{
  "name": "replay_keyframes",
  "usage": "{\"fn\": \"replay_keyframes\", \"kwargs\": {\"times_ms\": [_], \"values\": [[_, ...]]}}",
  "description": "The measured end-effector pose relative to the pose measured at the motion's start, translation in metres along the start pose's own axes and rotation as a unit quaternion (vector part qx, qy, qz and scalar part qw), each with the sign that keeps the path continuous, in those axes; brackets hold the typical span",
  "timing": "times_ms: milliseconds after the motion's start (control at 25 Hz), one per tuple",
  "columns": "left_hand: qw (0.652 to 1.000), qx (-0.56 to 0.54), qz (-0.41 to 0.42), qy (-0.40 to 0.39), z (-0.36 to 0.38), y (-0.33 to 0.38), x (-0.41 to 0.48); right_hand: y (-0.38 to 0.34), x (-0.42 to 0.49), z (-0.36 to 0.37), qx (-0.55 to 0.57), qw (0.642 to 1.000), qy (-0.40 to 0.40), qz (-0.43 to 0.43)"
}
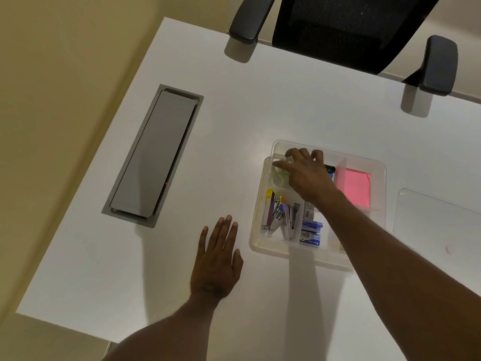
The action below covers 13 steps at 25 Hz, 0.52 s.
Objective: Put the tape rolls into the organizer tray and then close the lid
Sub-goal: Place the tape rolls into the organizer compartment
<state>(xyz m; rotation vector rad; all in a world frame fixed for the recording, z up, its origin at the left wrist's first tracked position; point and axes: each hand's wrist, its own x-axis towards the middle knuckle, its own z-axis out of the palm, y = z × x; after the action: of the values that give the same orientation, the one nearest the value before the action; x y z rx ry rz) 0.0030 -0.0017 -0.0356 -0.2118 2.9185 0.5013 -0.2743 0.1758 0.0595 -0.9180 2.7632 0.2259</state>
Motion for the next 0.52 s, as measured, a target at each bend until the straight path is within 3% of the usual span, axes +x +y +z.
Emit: {"fn": "replay_keyframes", "kwargs": {"times_ms": [280, 520], "values": [[1.000, 0.003, 0.001, -0.003, -0.0004, 0.0000, 0.0001, -0.0009, -0.0014, -0.0054, 0.005, 1.000, 0.028, 0.002], [1.000, 0.000, -0.002, 0.002, 0.0015, -0.0005, 0.0002, 0.0079, 0.0021, -0.0094, 0.021, 0.999, -0.028, -0.037]]}}
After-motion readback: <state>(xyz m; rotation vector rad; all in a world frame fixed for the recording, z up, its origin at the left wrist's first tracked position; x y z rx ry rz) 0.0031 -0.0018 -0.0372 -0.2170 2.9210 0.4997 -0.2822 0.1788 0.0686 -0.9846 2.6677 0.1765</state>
